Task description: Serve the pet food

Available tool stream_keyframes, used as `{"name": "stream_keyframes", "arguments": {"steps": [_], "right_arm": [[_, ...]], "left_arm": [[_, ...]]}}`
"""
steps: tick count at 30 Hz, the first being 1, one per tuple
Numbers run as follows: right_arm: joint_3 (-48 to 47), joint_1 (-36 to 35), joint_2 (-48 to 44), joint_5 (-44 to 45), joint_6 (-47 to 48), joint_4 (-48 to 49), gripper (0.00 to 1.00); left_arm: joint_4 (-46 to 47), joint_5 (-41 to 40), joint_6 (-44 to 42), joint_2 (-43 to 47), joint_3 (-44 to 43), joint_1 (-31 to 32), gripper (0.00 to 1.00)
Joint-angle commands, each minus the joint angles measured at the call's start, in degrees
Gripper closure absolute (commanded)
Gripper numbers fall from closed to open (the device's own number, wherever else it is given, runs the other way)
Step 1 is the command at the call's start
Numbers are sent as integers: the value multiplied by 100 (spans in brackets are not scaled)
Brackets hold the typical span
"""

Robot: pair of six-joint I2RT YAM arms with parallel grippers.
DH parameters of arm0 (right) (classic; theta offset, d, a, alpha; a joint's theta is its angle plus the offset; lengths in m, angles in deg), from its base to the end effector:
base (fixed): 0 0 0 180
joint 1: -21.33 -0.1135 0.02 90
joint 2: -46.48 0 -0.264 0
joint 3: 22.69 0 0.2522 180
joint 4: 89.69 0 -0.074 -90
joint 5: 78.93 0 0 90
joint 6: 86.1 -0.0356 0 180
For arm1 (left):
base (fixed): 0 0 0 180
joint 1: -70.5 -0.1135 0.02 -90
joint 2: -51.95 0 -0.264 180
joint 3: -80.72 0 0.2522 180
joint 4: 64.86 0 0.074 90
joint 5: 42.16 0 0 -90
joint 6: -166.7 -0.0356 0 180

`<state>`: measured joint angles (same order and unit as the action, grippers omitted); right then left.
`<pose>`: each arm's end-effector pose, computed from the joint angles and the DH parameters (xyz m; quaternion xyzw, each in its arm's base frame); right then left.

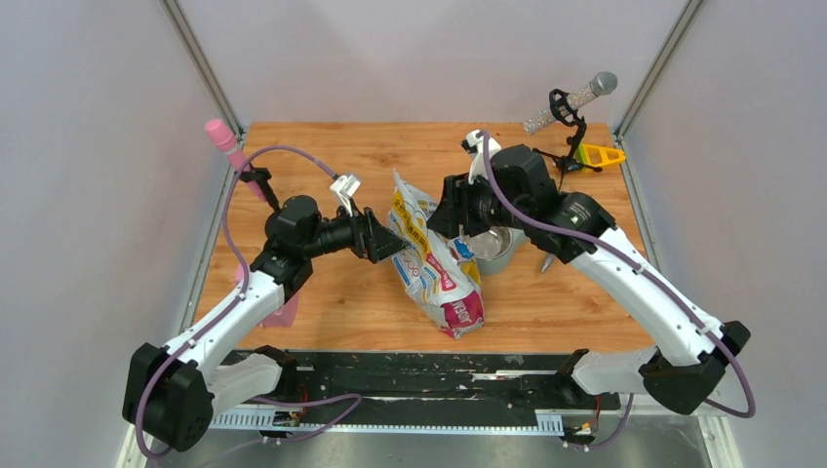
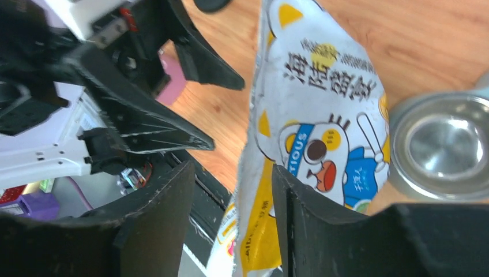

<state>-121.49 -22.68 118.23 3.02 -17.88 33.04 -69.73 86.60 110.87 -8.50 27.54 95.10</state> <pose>0.1809 0.1817 0.4239 -0.2010 0.8419 0.3211 0.3844 0.2084 -0.1199 0.2898 0.1466 0.7487 -0.5158 0.3898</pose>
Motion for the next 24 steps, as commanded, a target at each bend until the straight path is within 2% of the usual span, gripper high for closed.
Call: {"name": "stream_keyframes", "arguments": {"steps": [1,11,24], "right_arm": [[-459,146,314,-52,-349,-1142,50],[-593,425,570,-165,-352,-1312,70],[-707,489,896,-649,-227,-1308,70]], "left_arm": [[194,250,-209,-54,-84,-6,0],[95,267,-256,-120,-161,1,0],[197,273,-213,-323,-215,103,0]]}}
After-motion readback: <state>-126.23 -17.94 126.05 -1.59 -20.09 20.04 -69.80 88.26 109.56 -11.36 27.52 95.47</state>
